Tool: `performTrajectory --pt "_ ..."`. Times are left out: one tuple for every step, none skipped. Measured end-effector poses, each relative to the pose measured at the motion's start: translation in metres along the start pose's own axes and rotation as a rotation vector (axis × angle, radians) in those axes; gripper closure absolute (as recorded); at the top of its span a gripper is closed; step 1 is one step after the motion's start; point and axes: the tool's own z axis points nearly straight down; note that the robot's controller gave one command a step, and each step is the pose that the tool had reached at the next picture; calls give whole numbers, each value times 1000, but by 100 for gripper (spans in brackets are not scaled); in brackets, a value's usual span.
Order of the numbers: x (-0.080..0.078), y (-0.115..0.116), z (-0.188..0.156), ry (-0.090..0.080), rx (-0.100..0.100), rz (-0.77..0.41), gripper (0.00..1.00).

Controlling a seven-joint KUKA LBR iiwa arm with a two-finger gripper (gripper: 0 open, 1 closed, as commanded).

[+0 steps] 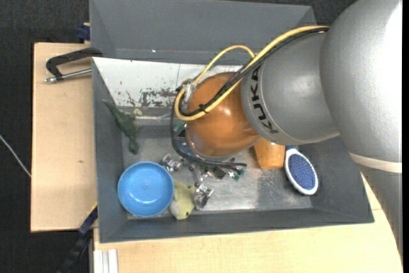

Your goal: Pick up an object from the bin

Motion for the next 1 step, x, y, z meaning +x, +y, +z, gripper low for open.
performTrajectory --pt "-8 21 0 -2 6 -10 0"
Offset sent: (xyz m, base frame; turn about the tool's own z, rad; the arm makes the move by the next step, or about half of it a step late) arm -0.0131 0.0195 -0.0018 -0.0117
